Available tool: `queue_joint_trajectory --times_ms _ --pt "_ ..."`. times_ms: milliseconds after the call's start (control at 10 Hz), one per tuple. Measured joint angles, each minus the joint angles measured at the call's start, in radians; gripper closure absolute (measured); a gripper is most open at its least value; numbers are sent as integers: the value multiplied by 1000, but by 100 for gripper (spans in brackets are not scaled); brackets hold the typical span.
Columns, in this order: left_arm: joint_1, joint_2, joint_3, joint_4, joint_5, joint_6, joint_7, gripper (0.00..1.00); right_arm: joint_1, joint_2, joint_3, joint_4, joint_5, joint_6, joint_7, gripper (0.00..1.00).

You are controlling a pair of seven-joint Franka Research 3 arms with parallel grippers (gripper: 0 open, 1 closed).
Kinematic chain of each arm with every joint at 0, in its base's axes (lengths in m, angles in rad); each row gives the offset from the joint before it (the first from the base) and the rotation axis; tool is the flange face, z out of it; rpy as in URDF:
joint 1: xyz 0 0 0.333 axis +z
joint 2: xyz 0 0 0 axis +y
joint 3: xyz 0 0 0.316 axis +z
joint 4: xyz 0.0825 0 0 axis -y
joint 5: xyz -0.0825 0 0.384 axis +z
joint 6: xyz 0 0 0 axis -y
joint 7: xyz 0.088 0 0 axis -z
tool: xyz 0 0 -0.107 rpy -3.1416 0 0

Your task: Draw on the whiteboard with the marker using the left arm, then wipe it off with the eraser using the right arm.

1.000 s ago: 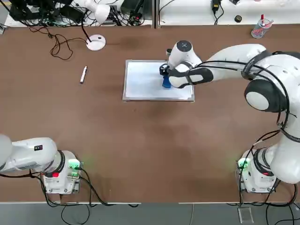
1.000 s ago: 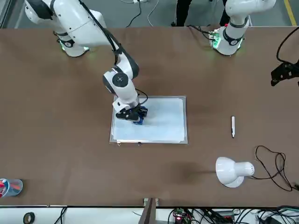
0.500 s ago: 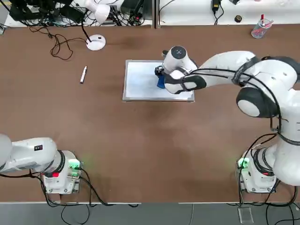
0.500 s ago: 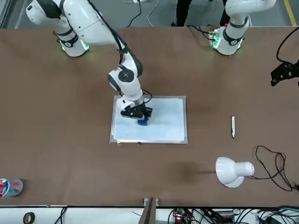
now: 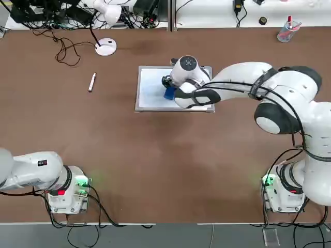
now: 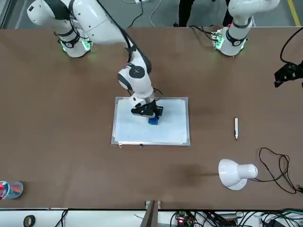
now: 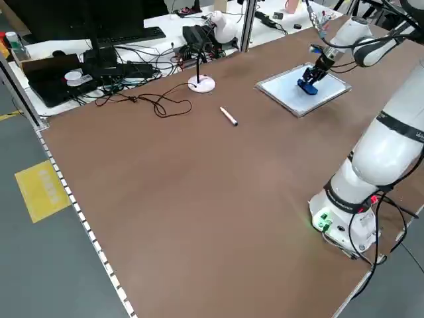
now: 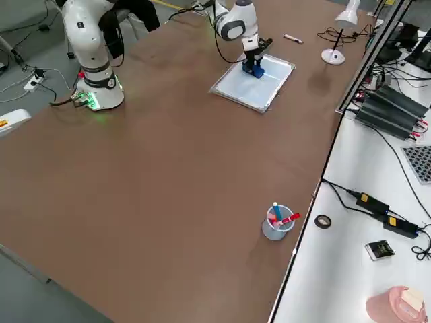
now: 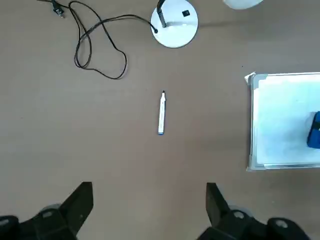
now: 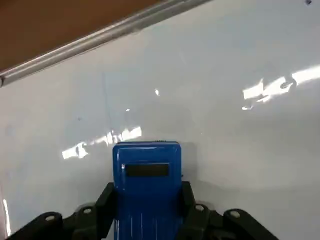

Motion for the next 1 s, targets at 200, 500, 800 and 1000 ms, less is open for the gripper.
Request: queue_joint_trajectory --times_ms 200,500,800,1000 --pt "0 0 0 0 0 0 0 0 15 12 0 19 0 5 28 44" --pt "0 0 -1 0 0 0 0 0 15 15 0 25 2 1 35 44" --pt "0 0 -1 0 0 0 0 0 2 4 -3 48 2 -77 27 44" --pt "0 0 -1 0 0 0 0 0 -41 -51 -5 67 3 -209 -32 44"
